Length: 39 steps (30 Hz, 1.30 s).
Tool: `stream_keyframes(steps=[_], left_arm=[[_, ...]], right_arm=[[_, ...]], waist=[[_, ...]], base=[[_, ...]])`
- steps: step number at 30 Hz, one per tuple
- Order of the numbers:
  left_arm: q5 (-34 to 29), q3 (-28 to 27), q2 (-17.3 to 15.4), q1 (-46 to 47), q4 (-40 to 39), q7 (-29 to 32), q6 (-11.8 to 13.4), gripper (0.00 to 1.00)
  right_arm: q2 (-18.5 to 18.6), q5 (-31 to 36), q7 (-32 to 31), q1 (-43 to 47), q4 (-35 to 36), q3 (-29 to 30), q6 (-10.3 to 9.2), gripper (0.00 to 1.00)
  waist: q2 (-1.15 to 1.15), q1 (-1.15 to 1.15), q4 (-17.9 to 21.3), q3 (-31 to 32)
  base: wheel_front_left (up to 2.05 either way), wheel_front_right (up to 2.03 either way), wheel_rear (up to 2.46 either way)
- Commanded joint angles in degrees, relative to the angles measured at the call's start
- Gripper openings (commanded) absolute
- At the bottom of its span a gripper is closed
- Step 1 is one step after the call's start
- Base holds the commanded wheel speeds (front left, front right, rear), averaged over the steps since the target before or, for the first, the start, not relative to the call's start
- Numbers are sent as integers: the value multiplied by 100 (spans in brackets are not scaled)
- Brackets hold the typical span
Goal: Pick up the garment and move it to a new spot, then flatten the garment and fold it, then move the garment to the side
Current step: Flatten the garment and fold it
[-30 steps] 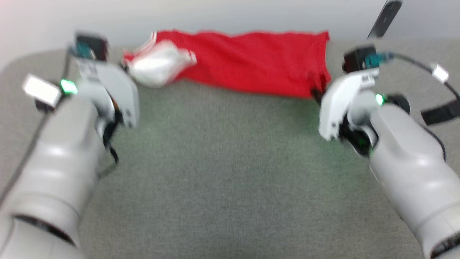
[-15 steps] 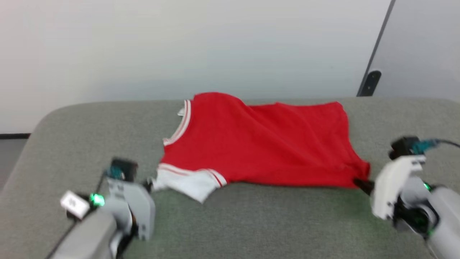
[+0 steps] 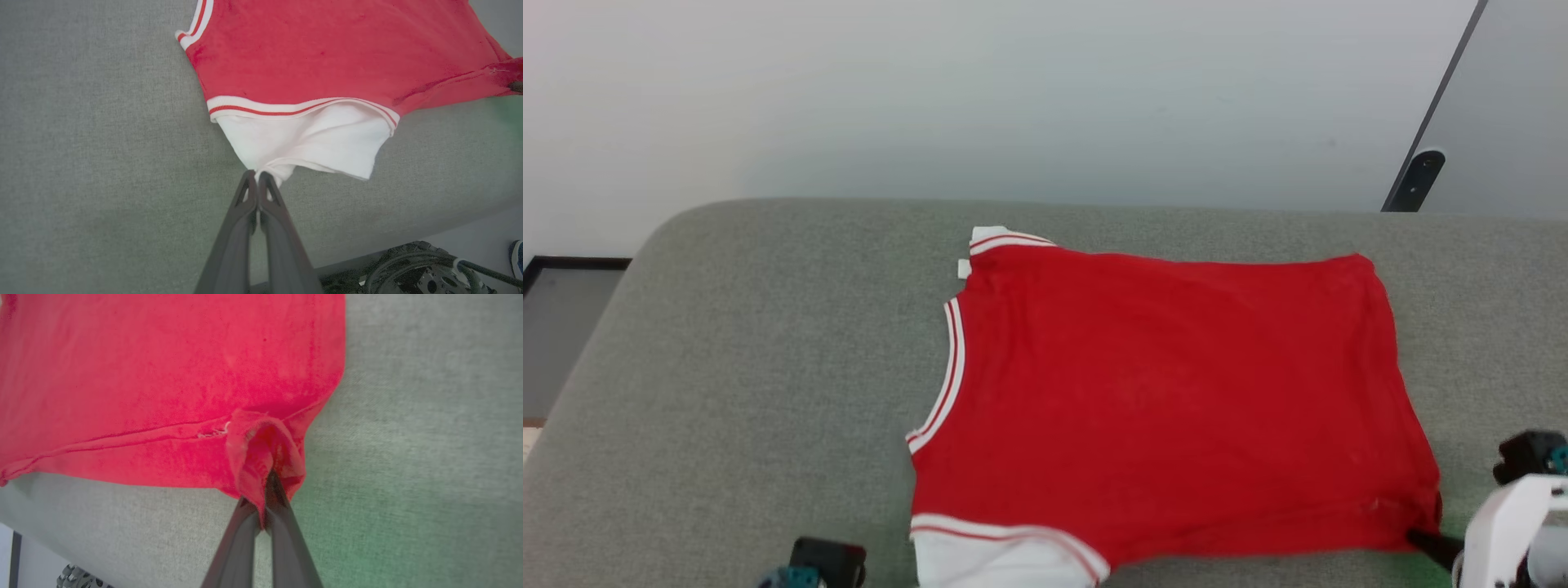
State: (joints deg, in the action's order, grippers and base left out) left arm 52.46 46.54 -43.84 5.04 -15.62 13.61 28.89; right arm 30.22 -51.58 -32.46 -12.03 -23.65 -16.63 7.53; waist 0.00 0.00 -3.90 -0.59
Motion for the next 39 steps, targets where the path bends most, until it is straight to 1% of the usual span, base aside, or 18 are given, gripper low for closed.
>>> stream_keyframes(steps=[1,3,5,7,9,13,15,16,18,22,23,25,26,28,30,31,34,39], left_arm=[[6,17,-40,-148,-53,-16,56,0],[83,-26,15,-288,-168,-104,118,0],[98,-36,-7,-400,-236,-163,161,0],[174,-129,21,-503,-304,-266,236,0],[213,-140,-8,-534,-354,-263,215,0],[157,-201,-210,-290,-456,-96,178,0],[179,-271,-312,-140,-528,38,172,0],[120,-275,-424,-39,-531,127,136,0],[143,-371,-481,213,-526,253,81,0],[50,-467,-629,773,-411,512,-136,0],[115,-514,-564,918,-357,572,-202,0],[80,-548,-577,1251,-164,689,-366,0],[148,-577,-487,1409,-60,735,-465,0],[72,-579,-455,1769,232,817,-677,0],[142,-577,-250,2073,527,884,-879,0],[84,-547,-224,2226,712,918,-972,0],[100,-466,24,2599,1203,981,-1274,0],[97,-278,343,2974,2067,1078,-1719,0]], right_arm=[[-22,147,-113,207,130,116,-10,0],[-101,289,-319,487,376,352,-10,0],[-196,473,-524,750,618,584,-10,0],[-348,629,-736,958,874,868,-10,0],[-476,874,-917,1082,1133,1137,-10,0],[-798,1313,-1222,988,1594,1661,-10,0],[-923,1541,-1409,843,1785,1822,-10,0],[-987,1622,-1505,765,1856,1884,-10,0],[-1051,1817,-1684,595,1954,1961,-10,0],[-1165,2044,-1947,140,1945,2069,-10,0],[-1179,2097,-1984,11,1903,2078,-10,0],[-1176,2202,-2036,-255,1807,2010,-10,0],[-1185,2241,-2018,-394,1748,1984,-10,0],[-1198,2326,-1990,-667,1596,1904,-10,0],[-1197,2414,-1956,-912,1416,1778,-10,0],[-1215,2450,-1940,-1014,1321,1726,-10,0],[-1231,2518,-1876,-1307,1067,1532,-10,0],[-1235,2561,-1770,-1600,597,1233,-10,0]], waist=[[0,0,-6,-22],[0,0,3,-54],[0,0,16,-86],[0,0,40,-134],[0,0,67,-189],[0,0,136,-288],[0,0,173,-348],[0,0,197,-380],[0,0,246,-448],[0,0,312,-582],[0,0,324,-624],[0,0,363,-727],[0,0,373,-779],[0,0,409,-886],[0,0,442,-988],[0,0,458,-1027],[0,0,504,-1153],[0,0,566,-1318]], base=[[0,0,0],[0,0,0],[0,0,0],[0,0,0],[0,0,0],[0,0,0],[0,0,0],[0,0,0],[0,0,0],[0,0,0],[0,0,0],[0,0,0],[0,0,0],[0,0,0],[0,0,0],[0,0,0],[0,0,0],[0,0,0]])
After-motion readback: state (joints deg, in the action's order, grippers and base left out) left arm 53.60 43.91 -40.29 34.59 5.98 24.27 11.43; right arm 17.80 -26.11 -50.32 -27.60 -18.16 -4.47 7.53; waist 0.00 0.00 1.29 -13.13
